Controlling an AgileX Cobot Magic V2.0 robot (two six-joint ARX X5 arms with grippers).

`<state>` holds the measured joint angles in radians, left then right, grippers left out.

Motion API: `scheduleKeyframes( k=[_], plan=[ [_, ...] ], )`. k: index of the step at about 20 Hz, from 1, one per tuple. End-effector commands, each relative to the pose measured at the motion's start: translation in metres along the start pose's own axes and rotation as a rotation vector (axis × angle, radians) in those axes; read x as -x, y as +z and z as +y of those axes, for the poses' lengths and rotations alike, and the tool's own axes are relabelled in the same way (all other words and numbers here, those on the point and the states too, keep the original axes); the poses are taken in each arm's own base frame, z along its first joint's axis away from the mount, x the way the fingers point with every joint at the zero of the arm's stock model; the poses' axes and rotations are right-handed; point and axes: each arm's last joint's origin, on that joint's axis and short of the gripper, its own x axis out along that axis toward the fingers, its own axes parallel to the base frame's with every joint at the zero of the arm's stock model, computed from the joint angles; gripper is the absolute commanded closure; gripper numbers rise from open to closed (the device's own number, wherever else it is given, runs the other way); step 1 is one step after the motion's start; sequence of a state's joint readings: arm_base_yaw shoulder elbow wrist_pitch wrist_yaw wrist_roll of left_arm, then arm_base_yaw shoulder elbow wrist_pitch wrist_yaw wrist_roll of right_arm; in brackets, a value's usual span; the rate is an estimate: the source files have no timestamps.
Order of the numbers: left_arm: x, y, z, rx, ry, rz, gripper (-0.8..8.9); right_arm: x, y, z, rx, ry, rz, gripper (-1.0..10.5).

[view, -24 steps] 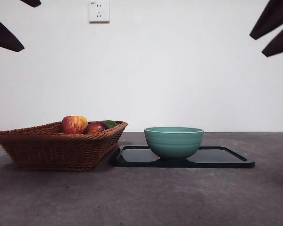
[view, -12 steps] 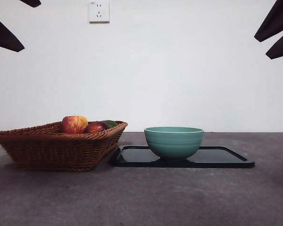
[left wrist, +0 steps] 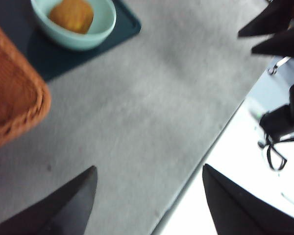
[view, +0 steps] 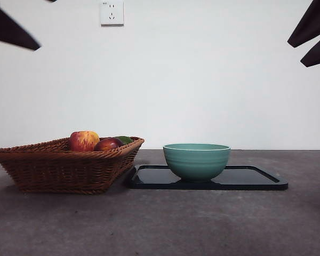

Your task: Pick up the wifruite, put it on the bowl, pick up the plate, put it on desk

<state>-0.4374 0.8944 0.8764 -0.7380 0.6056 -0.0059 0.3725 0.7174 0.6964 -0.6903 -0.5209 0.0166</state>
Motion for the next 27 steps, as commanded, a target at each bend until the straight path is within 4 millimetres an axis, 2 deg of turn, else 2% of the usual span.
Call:
scheduleKeyframes(
  k=[1, 4, 7, 11, 15, 21, 27],
  plan=[
    [-0.002, 0.02, -0.004, -0.017, -0.011, -0.057, 4.7, 0.0, 0.002, 0.001, -0.005, 0.01, -0.006, 7.5],
    [-0.011, 0.048, -0.004, -0.044, 0.035, -0.059, 4.69, 0.001, 0.003, 0.002, -0.057, 0.013, -0.011, 7.5],
    [-0.031, 0.082, 0.002, -0.082, 0.052, -0.034, 4.7, 0.007, 0.012, 0.006, -0.105, 0.049, -0.039, 7.5],
    [-0.07, 0.122, 0.014, -0.126, 0.042, 0.007, 4.7, 0.026, 0.032, 0.018, -0.106, 0.074, -0.115, 7.5],
    [-0.114, 0.152, 0.029, -0.17, 0.064, 0.031, 4.7, 0.047, 0.043, 0.03, -0.07, 0.084, -0.195, 7.5],
    [-0.179, 0.169, 0.047, -0.301, 0.131, 0.104, 4.7, 0.068, 0.03, 0.042, -0.091, 0.091, -0.224, 7.5],
    [-0.23, 0.162, 0.06, -0.395, 0.137, 0.157, 4.7, 0.08, 0.017, 0.048, -0.101, 0.087, -0.224, 7.5]
  ],
)
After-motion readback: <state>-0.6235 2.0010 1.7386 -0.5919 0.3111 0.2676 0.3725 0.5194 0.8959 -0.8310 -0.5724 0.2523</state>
